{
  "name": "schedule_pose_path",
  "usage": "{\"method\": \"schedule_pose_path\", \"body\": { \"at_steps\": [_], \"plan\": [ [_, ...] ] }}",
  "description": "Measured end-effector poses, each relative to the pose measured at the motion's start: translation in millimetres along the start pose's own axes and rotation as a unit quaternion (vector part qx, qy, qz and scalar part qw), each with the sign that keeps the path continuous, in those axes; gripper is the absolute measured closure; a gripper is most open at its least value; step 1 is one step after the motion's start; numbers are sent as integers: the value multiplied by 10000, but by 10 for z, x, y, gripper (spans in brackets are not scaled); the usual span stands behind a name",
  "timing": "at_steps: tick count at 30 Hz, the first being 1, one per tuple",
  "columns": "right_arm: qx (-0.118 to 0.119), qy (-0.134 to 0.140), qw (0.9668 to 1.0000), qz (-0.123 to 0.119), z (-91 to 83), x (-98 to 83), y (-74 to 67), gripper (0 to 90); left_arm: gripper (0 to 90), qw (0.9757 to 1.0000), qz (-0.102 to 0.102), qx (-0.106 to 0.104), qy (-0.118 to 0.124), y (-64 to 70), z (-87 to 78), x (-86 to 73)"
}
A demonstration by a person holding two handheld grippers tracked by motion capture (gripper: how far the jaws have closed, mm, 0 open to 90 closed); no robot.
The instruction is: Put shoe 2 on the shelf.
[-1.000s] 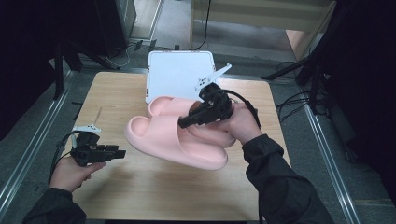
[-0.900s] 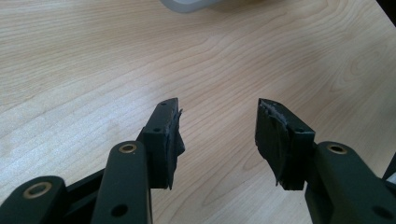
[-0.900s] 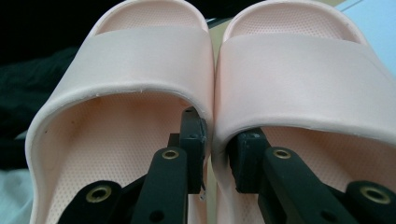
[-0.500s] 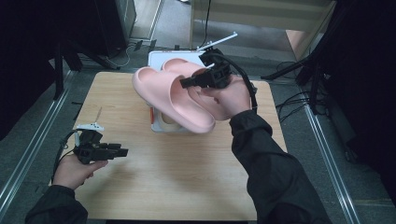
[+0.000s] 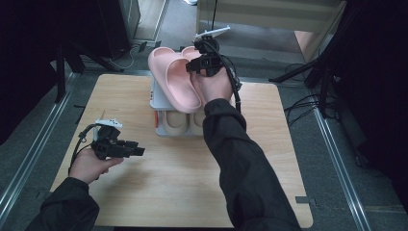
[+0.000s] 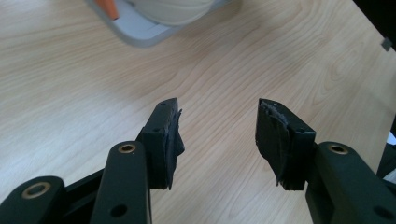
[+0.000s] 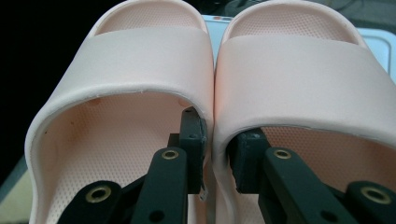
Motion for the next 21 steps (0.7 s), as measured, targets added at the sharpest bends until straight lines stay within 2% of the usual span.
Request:
{"method": "schedule_pose_path", "body": {
  "at_steps": [3,6,7,8,9,10,13,18,21],
  "plan": [
    [-183,56,9991,386,174,17,7,775,495,9999,153,-50,-60,17,63,82],
    [-306,128,9985,440,238,35,-12,775,495,9997,214,-71,-72,22,87,116],
    [-511,166,9976,437,295,62,-29,775,494,9997,206,-74,-72,28,100,130],
    [-511,166,9976,437,295,62,-29,775,494,9997,220,-82,-102,30,108,141],
    [-681,148,9964,472,341,86,-32,774,493,9995,263,-95,-123,35,124,161],
    [-681,148,9964,472,341,86,-32,774,493,9995,263,-95,-123,35,124,161],
    [-846,221,9939,669,411,101,8,767,493,9995,261,-142,-137,42,138,179],
    [-890,263,9929,738,451,77,19,758,493,9995,249,-131,-124,35,135,175],
    [-903,253,9934,662,457,73,13,731,493,9995,269,-114,-120,35,124,168]
  ]
}}
Point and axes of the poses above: each handheld gripper's, and its own axes: z roughly forward along the jaws, x roughly out of its top, y roughly to its right, the point moved 2 cm from there along z, roughly forward along the jaws, and after that the axes turned 3 degrees about -z, right-handed, at the moved point
